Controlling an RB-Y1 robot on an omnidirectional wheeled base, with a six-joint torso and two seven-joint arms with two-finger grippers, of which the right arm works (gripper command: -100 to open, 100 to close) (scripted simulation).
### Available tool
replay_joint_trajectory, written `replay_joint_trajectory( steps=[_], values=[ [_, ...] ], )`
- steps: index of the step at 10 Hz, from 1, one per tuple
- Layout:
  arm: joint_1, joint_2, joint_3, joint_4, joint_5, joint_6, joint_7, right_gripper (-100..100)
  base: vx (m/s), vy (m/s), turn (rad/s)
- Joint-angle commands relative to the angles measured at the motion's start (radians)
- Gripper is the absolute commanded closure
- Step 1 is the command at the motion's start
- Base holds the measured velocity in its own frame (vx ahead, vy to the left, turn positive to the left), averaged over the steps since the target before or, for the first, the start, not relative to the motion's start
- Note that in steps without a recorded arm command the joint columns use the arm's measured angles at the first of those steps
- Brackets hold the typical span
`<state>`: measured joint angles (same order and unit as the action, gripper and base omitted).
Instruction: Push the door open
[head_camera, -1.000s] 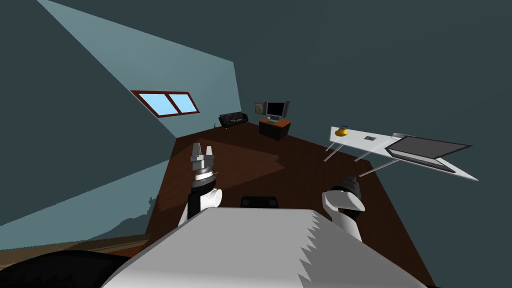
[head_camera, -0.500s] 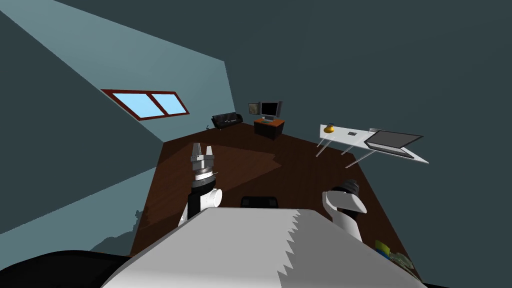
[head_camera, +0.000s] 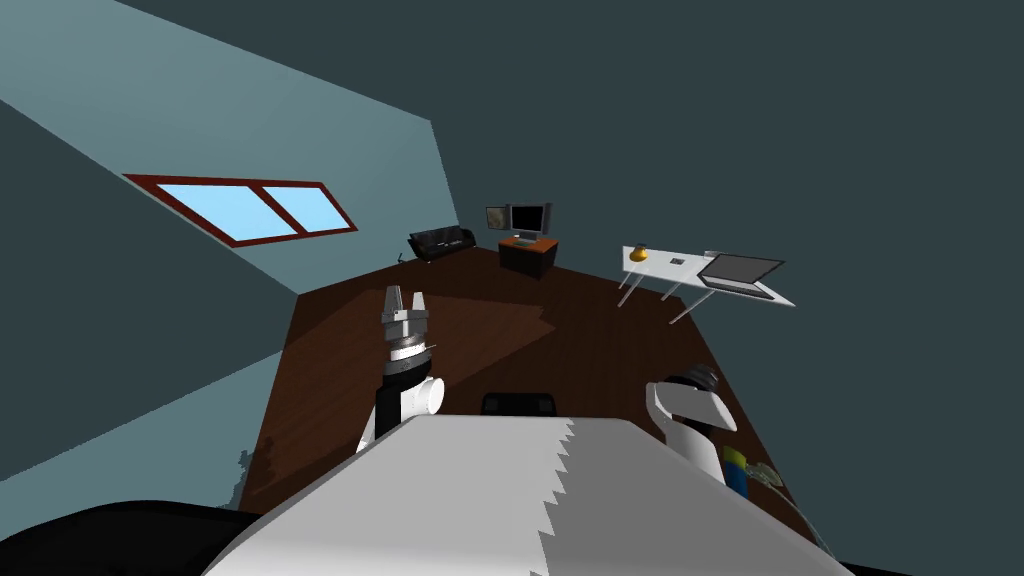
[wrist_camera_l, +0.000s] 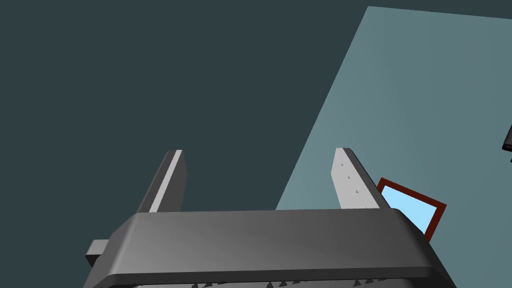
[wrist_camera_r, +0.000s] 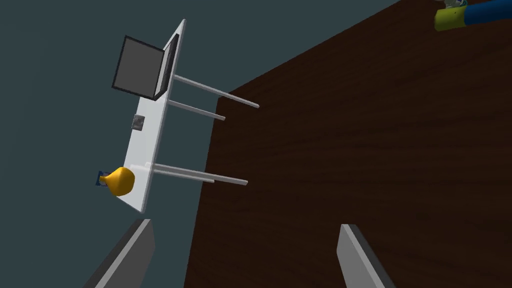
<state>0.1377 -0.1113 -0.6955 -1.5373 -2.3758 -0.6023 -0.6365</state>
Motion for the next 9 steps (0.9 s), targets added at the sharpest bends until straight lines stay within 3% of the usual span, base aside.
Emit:
replay_joint_trajectory(
  steps=[1, 8, 9],
  values=[
    [-0.013, 0.000, -0.015, 0.021, -0.045, -0.004, -0.017, -100, -0.016, 0.029, -0.183],
    [-0.050, 0.000, -0.075, 0.088, -0.261, -0.025, -0.073, -100, -0.019, 0.029, -0.205],
    [-0.050, 0.000, -0.075, 0.088, -0.266, -0.025, -0.073, -100, -0.014, 0.020, -0.089]
  ],
)
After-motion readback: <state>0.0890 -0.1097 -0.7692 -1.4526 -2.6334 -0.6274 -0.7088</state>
